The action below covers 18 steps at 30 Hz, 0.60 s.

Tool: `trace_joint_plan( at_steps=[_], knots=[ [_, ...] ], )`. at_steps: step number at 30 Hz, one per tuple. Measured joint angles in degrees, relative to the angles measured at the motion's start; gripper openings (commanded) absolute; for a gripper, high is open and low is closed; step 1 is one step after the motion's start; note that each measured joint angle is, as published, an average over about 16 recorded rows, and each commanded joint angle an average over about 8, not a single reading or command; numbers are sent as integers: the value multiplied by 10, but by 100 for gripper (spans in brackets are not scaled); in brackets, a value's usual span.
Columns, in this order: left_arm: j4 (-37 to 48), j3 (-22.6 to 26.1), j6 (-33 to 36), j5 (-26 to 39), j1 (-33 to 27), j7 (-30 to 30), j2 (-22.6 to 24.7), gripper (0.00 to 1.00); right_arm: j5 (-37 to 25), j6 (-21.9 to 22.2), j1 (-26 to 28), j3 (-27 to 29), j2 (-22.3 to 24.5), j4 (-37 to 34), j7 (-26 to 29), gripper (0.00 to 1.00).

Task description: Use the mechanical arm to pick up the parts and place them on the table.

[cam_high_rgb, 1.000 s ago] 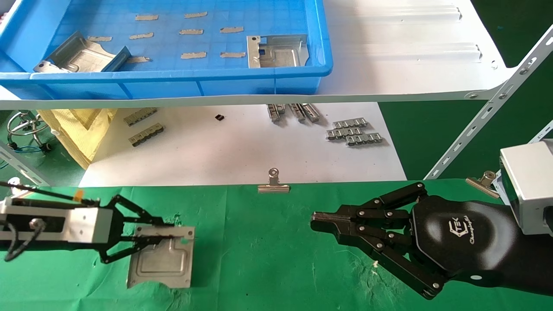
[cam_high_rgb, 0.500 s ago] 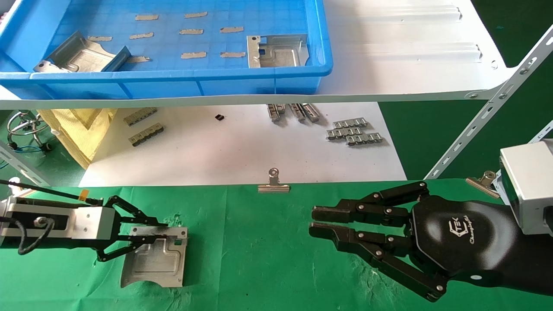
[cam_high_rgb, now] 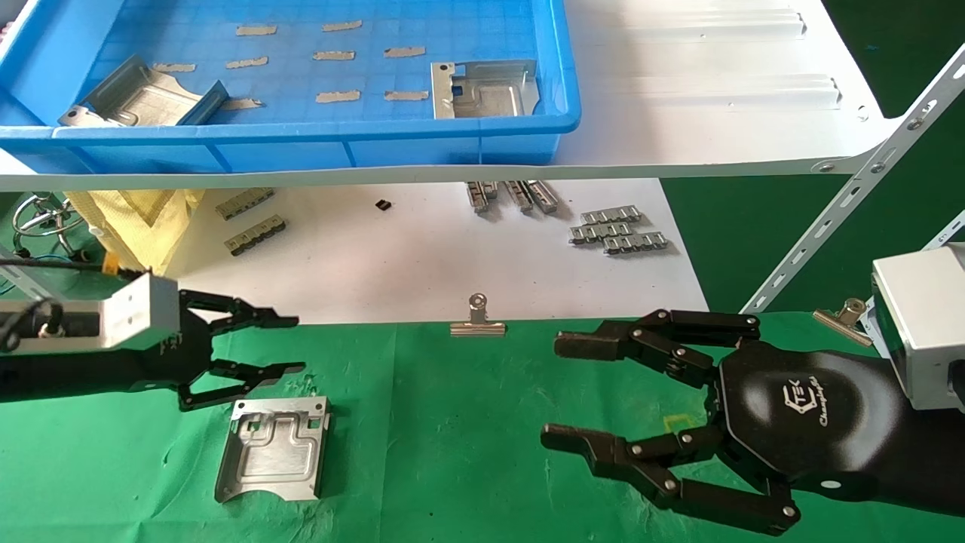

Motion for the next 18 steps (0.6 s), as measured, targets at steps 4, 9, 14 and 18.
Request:
trace_joint_plan(
  at_steps=[4,9,14,18],
  knots=[
    [-20,-15,3,-39,22,-46,-8,100,0,0,0,0,0,0,0,100],
    [-41,-26,4,-72,44,-82,-15,100,0,0,0,0,0,0,0,100],
    [-47,-29,5,-83,52,-92,-17,100,0,0,0,0,0,0,0,100],
    [-46,-28,4,-79,49,-87,-17,100,0,0,0,0,0,0,0,100]
  ],
)
